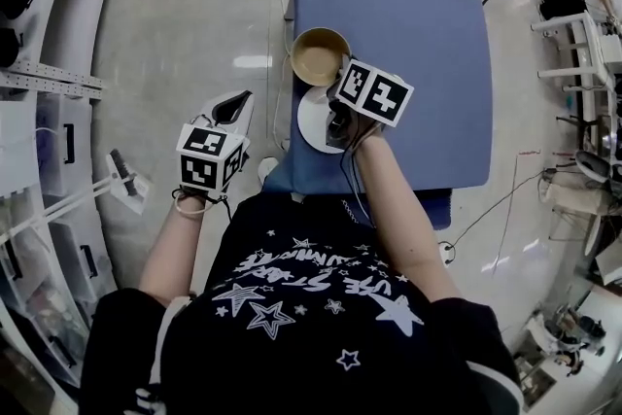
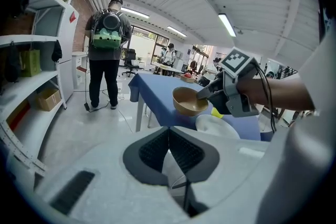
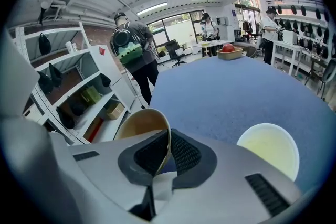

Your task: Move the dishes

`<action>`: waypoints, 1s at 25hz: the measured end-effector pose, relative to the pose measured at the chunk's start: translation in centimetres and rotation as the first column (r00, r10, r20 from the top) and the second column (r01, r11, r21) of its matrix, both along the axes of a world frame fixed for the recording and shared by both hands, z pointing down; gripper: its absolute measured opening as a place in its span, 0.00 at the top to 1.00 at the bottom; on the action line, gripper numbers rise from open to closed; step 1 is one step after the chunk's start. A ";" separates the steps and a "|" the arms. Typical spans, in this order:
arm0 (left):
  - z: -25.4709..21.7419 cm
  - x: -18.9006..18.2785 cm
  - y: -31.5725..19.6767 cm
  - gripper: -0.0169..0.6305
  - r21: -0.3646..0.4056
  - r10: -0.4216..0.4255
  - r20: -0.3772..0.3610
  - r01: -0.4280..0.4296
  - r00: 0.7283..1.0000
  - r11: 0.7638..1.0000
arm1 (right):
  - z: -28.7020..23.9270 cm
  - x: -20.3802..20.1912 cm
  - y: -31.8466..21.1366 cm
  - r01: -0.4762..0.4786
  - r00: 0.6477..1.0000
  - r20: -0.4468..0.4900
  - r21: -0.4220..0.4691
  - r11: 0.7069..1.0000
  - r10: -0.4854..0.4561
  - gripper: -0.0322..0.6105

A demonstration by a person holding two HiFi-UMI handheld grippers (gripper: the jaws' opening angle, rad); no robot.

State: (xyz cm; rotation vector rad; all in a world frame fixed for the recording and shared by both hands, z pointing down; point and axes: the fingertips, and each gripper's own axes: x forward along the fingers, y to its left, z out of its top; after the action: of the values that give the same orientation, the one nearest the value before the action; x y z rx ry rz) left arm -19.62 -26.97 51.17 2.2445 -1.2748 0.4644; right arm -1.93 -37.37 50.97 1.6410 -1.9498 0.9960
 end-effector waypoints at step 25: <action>-1.1 1.6 -0.4 0.94 0.044 -0.001 0.029 0.000 1.000 0.999 | -3.1 -0.7 1.8 0.084 0.995 0.037 0.143 0.986 -0.090 0.71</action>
State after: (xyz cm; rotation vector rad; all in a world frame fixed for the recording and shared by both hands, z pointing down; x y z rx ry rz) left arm -18.06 -27.36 50.07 2.2812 -1.3119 0.4745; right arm -2.61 -35.57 47.86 1.6043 -2.1458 0.8852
